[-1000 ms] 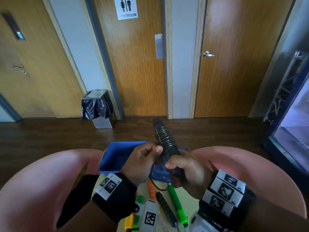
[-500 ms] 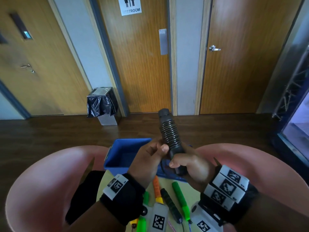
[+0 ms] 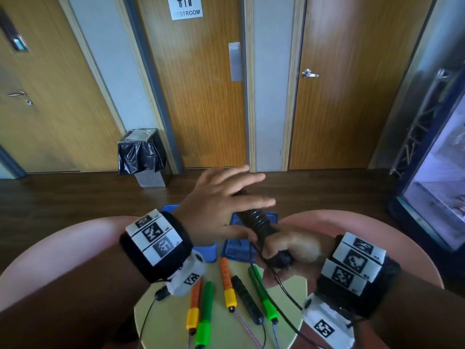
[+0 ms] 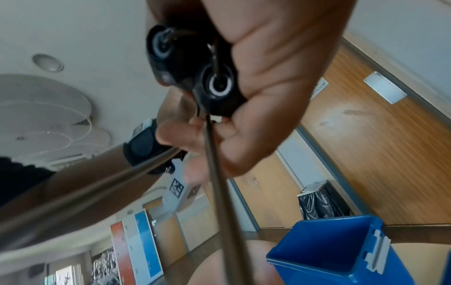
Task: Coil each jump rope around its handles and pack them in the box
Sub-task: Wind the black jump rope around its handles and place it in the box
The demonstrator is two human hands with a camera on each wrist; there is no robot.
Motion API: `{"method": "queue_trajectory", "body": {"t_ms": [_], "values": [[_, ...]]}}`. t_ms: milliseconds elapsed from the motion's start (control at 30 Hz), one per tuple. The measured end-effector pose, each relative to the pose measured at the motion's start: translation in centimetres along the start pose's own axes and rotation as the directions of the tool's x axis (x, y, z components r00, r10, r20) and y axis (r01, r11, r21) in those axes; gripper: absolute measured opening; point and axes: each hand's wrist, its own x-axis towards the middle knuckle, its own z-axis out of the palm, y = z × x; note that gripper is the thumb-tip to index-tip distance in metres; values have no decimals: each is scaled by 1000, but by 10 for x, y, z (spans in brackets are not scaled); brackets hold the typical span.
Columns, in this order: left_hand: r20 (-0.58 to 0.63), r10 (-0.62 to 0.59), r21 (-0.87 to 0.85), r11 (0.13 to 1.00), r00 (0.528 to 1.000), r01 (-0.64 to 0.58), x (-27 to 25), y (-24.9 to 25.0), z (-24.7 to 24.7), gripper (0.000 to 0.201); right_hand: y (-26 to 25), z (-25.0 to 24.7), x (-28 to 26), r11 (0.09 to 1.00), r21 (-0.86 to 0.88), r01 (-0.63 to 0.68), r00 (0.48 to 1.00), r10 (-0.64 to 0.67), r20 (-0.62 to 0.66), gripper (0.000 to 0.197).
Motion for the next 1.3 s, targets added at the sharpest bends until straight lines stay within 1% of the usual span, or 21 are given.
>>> {"method": "queue_trajectory", "body": {"t_ms": [67,167,267,333,433,500,567,633,667,733,800,833,900,933,967,1033,1067,1100,1167,1233,1300], "values": [[79,131,106,985,988,-139,5,4,-8,55,-1,2,-5,998,-50,-26,1000,26,-18,42],[198,266,104,951,944,-290,13,9,-14,59,0,7,-9,993,-107,-41,999,38,-28,37],[281,326,167,910,903,-380,15,16,-11,58,4,9,-9,986,-158,-47,999,43,-30,39],[311,332,179,900,890,-398,11,20,-8,53,6,11,-10,983,-177,-44,999,39,-31,35],[270,299,123,932,915,-341,4,20,-6,50,3,16,-11,977,-211,23,999,-30,-30,38],[243,233,100,959,942,-264,-3,16,-3,49,-1,16,-12,922,-372,110,983,-156,-97,39],[225,113,58,990,968,-129,-14,9,3,45,5,8,-14,852,-493,175,948,-281,-150,53],[203,-87,-42,994,975,98,-29,4,10,42,14,1,-21,818,-546,179,911,-348,-222,57],[198,-205,-114,966,958,230,-35,5,14,43,17,1,-26,774,-599,205,880,-413,-233,55],[208,-410,-310,833,888,458,-44,13,21,46,22,5,-29,617,-757,217,805,-552,-219,56],[208,-550,-520,639,809,567,-46,28,28,48,25,9,-23,462,-873,156,740,-640,-206,69],[213,-597,-621,528,774,579,-46,35,32,49,26,10,-19,434,-895,104,731,-643,-227,80],[246,-658,-781,300,711,548,-44,47,38,51,23,10,-11,457,-888,49,741,-613,-274,91],[267,-678,-826,205,685,525,-43,52,40,53,20,10,-9,511,-856,78,746,-599,-290,88],[283,-692,-855,132,664,501,-42,55,42,55,17,11,-8,586,-800,130,759,-578,-300,78],[301,-721,-879,44,624,475,-39,60,42,58,14,11,-6,711,-661,242,785,-544,-297,39],[308,-733,-888,7,607,459,-38,61,41,57,13,11,-5,735,-624,266,788,-539,-298,22],[315,-736,-898,-27,599,438,-37,61,39,56,13,13,-6,732,-620,283,779,-552,-297,13],[323,-731,-908,-60,601,414,-35,61,35,55,17,12,-3,699,-646,305,734,-605,-308,14],[315,-736,-912,-60,600,406,-35,63,32,60,19,11,-2,659,-687,307,719,-633,-286,32],[310,-750,-908,-51,584,415,-35,64,30,58,21,10,-1,611,-734,297,716,-651,-253,52]]}}
